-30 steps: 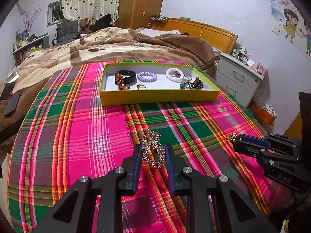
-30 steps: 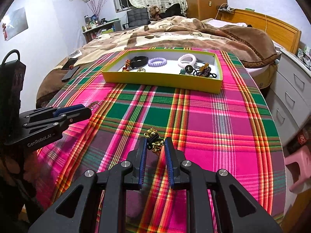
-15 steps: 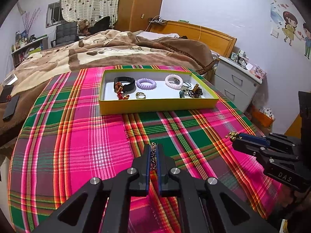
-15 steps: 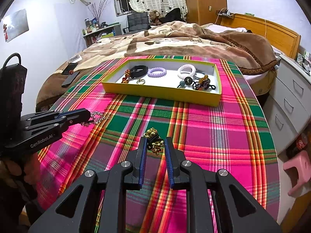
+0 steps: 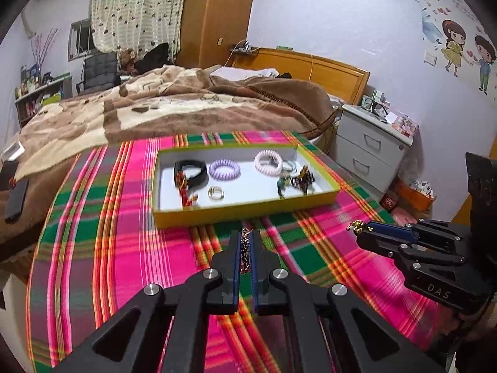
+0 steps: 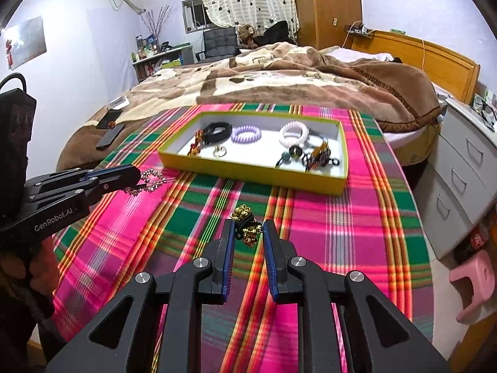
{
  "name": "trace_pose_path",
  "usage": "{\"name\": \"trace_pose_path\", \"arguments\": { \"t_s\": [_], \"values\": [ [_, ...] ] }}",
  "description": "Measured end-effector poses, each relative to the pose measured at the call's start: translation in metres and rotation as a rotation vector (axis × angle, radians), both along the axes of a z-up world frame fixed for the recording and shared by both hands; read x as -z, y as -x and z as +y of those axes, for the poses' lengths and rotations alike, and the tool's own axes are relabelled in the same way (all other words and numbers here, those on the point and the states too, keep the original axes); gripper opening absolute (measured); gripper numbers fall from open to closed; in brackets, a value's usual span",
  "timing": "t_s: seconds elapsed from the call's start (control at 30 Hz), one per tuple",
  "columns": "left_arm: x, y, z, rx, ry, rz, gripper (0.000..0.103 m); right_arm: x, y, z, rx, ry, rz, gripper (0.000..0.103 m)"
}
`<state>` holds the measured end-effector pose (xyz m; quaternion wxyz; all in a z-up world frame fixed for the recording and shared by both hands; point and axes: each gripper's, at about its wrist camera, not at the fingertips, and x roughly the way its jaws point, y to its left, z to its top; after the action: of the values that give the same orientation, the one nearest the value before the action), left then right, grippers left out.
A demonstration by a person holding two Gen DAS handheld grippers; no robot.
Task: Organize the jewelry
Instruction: 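Carry hair clip into box with left tool while right tool drops gold beads there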
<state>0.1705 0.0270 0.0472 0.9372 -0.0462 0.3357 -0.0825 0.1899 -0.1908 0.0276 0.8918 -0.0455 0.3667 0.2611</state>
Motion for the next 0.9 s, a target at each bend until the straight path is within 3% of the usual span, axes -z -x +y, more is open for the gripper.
{"name": "trace_pose_path", "arguments": {
  "t_s": [0.37,0.9],
  "values": [
    [-0.014,-0.057,-0.008,0.030,-0.041,-0.034,0.005,-0.014,-0.050,0.007,0.009,-0.031,-0.014,0.019],
    [0.023,-0.131,-0.004,0.041,-0.050,0.029,0.005,0.024,-0.130,0.034,0.006,0.022,0.058,0.019]
  ]
}}
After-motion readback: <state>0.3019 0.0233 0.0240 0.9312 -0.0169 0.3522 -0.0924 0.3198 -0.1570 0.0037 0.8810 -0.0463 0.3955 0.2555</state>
